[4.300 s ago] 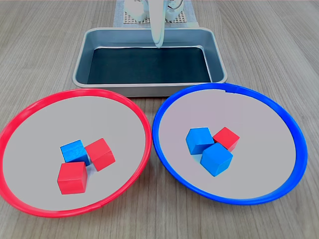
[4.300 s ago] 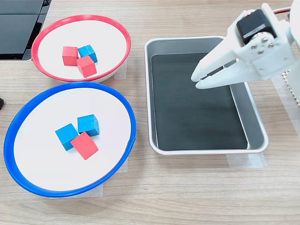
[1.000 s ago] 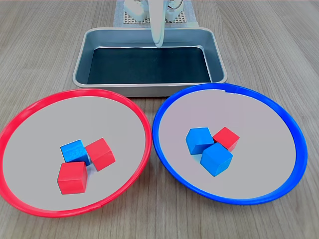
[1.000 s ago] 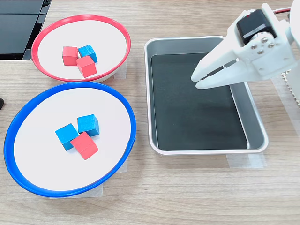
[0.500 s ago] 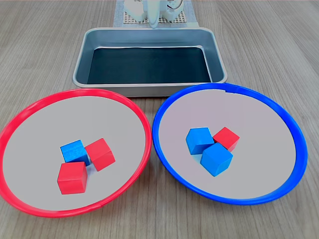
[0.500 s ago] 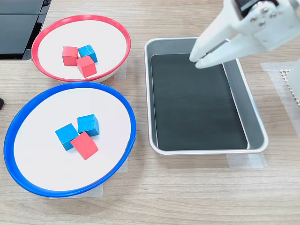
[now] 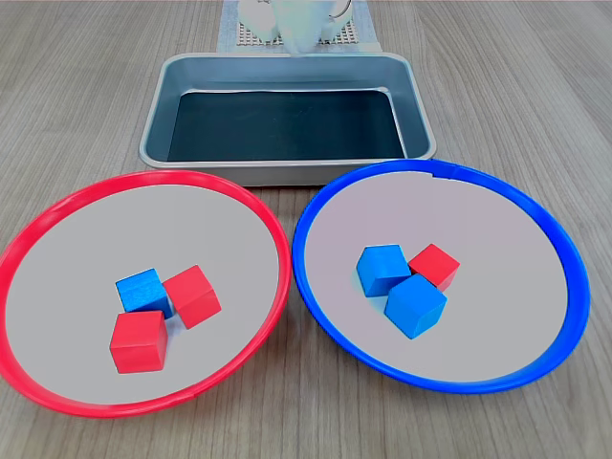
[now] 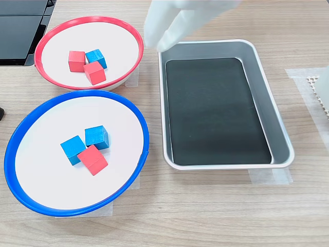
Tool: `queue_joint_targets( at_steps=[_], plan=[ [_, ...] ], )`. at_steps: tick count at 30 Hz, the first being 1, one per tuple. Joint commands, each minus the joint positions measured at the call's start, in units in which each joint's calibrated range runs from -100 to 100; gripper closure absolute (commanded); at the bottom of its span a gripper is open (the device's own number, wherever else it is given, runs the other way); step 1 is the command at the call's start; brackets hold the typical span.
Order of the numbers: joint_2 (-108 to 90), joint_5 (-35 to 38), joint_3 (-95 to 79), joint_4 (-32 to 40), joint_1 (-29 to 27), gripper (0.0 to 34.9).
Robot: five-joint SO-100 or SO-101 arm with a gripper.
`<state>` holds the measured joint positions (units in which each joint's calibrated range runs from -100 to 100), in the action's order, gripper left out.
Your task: Relocate any misplaced blocks to their matching dishes.
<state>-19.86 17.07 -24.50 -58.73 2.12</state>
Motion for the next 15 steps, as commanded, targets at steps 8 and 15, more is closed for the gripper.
queue_joint_targets(
  at_steps=[8, 15],
  plan=[
    [19.3, 4.0, 26.1, -11.4, 2.2, 29.3],
    [32.3, 4.3, 40.2, -12.7, 4.8, 23.9]
  ],
)
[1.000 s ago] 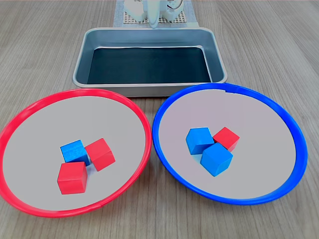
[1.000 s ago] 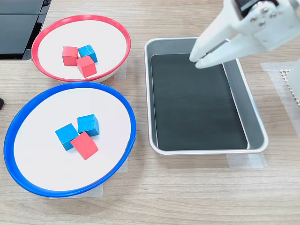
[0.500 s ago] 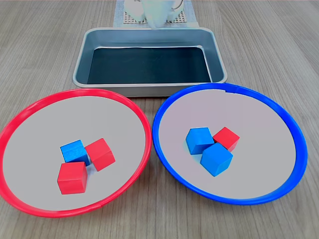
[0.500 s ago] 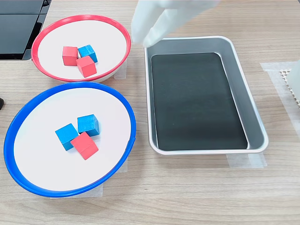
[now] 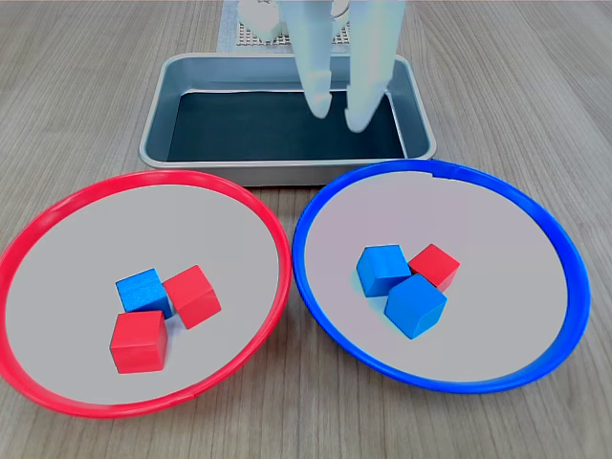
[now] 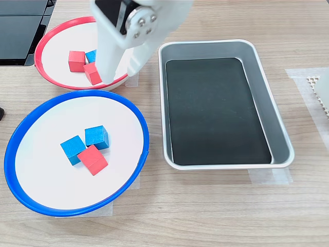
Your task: Relocate any misplaced blocks to their matching dishes.
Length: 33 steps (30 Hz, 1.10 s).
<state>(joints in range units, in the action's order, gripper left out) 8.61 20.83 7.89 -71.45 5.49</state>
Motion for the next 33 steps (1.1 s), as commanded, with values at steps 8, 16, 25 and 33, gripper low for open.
queue_joint_targets(
  at_steps=[8, 16, 25, 33],
  plan=[
    [17.3, -0.6, 22.4, 0.0, 4.3, 21.8],
    [23.3, -1.7, 26.8, -1.5, 6.8, 19.0],
    [29.6, -1.8, 32.9, -5.8, 7.4, 18.2],
    [34.3, -1.3, 38.1, -5.2, 6.6, 17.6]
  ],
)
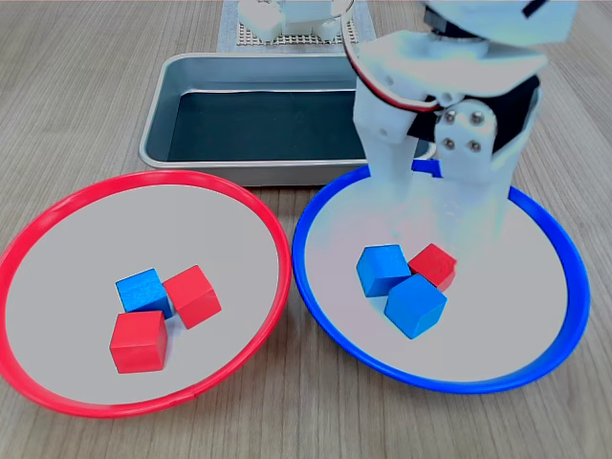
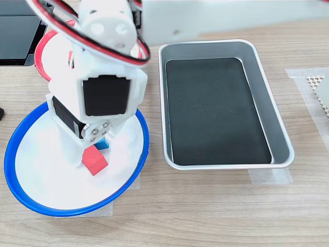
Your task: Relocate any misplaced blocks to their matching dishes.
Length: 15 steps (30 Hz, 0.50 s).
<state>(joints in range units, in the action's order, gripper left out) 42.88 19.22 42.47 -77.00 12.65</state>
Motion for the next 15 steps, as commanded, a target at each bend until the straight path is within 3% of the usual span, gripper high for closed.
queue_joint_targets(
  at_steps=[1, 15],
  plan=[
    [0.7, 0.6, 4.0, 0.5, -0.6, 17.6],
    [4.2, 0.9, 6.1, 0.7, 0.0, 18.2]
  ],
)
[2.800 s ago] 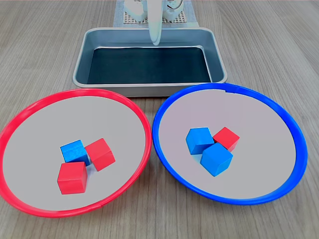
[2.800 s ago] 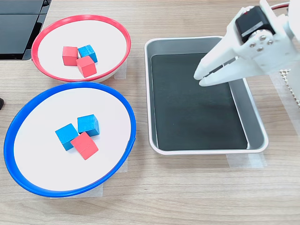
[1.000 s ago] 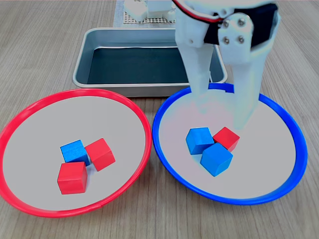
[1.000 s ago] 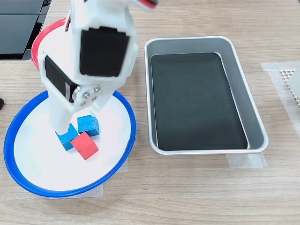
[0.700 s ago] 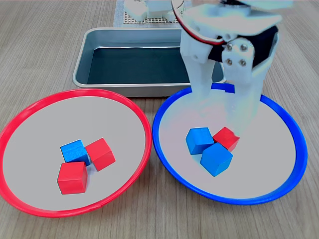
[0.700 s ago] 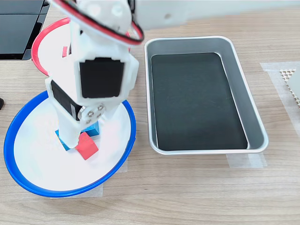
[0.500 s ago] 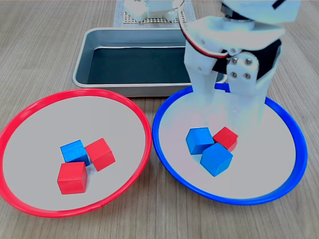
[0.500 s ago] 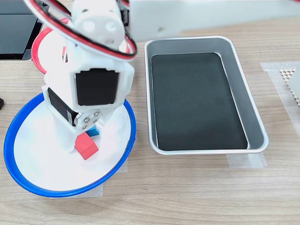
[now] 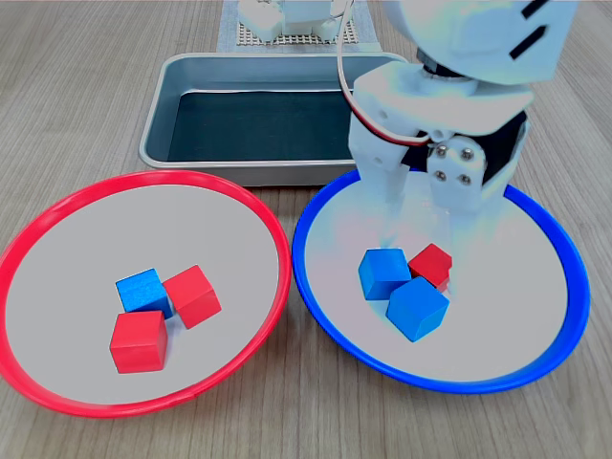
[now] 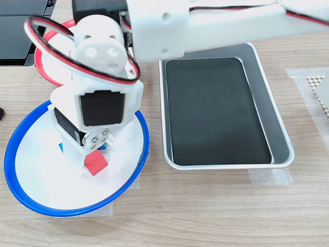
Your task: Relocate any misplaced blocks to their matching dishes.
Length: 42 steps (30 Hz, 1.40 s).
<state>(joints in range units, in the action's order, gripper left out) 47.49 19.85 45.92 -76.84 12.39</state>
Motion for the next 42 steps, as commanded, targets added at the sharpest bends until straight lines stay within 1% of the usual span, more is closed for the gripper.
queue_joint_targets(
  at_steps=[1, 6, 12, 17, 19, 21, 23, 28, 33, 38, 42],
  plan=[
    [-0.2, 0.2, 2.8, 0.5, 0.4, 18.2],
    [0.7, 0.2, 3.4, 0.8, 0.8, 18.6],
    [1.7, 0.7, 4.1, 1.8, 1.0, 22.0],
    [2.1, 1.3, 4.3, 1.9, 0.9, 23.9],
    [2.1, 1.6, 4.4, 1.9, 0.8, 26.1],
    [2.1, 2.1, 4.3, 1.8, 0.8, 29.2],
    [1.9, 2.7, 4.0, 1.8, 1.1, 34.6],
    [-1.3, 2.3, 2.4, 0.9, 1.6, 34.6],
    [-8.6, 2.1, 1.5, -0.3, 1.3, 34.6],
    [-16.0, 4.1, -0.5, -2.4, -2.5, 34.6],
    [-20.2, 8.9, -3.6, -5.5, -8.4, 34.6]
  ],
)
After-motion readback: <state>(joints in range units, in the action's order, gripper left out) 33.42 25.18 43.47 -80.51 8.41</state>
